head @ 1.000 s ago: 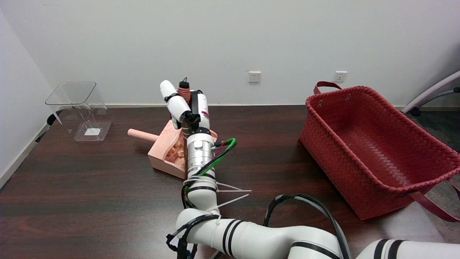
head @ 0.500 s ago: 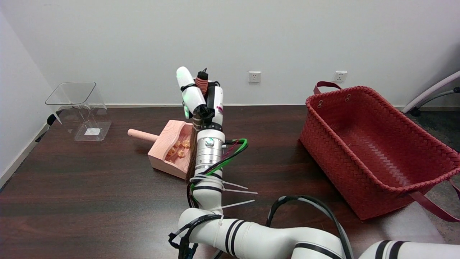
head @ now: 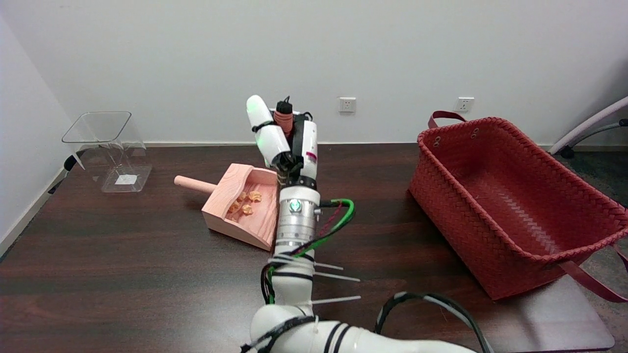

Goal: Use the broom to sweep the yellow paper into the dustpan.

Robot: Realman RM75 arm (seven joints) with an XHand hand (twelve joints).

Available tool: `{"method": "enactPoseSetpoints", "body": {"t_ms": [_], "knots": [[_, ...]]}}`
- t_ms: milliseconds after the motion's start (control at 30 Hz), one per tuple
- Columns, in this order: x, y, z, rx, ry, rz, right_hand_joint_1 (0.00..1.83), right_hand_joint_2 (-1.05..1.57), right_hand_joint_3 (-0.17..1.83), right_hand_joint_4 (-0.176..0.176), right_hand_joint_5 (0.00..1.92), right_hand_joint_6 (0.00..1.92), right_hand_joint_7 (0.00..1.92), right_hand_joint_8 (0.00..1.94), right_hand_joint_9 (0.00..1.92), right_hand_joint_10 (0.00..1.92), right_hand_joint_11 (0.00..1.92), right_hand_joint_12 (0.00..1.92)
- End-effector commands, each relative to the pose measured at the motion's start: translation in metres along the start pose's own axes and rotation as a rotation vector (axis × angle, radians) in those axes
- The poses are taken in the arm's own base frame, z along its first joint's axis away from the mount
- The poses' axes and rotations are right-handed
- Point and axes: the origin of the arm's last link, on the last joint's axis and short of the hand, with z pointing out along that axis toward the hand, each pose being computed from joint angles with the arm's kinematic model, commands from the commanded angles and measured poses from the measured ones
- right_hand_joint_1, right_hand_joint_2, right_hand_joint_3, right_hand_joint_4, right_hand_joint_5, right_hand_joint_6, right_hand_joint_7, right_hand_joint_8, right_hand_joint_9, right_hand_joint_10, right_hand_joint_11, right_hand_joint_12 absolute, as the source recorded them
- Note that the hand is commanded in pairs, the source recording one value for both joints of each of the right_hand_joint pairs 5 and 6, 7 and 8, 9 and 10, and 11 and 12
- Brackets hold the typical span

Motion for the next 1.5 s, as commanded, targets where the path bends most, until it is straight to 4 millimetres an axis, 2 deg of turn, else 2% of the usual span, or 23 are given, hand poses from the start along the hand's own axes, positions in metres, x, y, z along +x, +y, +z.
{"method": "enactPoseSetpoints", "body": {"t_ms": [33, 267, 500, 600, 767, 1033, 1267, 1500], "knots": [[0.017, -0.005, -0.049, -0.054, 0.004, -0.059, 0.65, 1.57, -0.17, 0.000, 1.92, 1.92, 1.84, 1.84, 1.92, 1.92, 1.92, 1.92], [0.024, -0.004, -0.068, -0.099, 0.006, -0.089, 0.67, 1.57, -0.11, 0.000, 1.92, 1.92, 1.86, 1.86, 1.92, 1.92, 1.92, 1.92], [0.025, 0.000, -0.074, -0.124, -0.001, -0.104, 0.68, 1.57, -0.04, 0.000, 1.92, 1.92, 1.86, 1.86, 1.92, 1.92, 1.92, 1.92], [0.023, 0.004, -0.071, -0.138, -0.017, -0.105, 0.68, 1.57, -0.02, 0.000, 1.92, 1.92, 1.86, 1.86, 1.92, 1.92, 1.92, 1.92], [0.013, 0.012, -0.054, -0.140, -0.060, -0.097, 0.67, 1.57, 0.03, 0.000, 1.92, 1.92, 1.84, 1.84, 1.92, 1.92, 1.92, 1.92], [0.000, 0.027, -0.047, -0.226, -0.109, 0.059, 0.66, 1.57, 0.04, 0.000, 1.92, 1.92, 1.82, 1.82, 1.92, 1.92, 1.92, 1.92], [-0.007, 0.031, -0.044, -0.292, -0.101, 0.123, 0.66, 1.57, 0.05, 0.000, 1.92, 1.92, 1.81, 1.81, 1.92, 1.92, 1.92, 1.92], [-0.015, 0.033, -0.029, -0.294, -0.115, 0.217, 0.64, 1.57, 0.08, 0.000, 1.92, 1.92, 1.80, 1.80, 1.92, 1.92, 1.92, 1.92]]}}
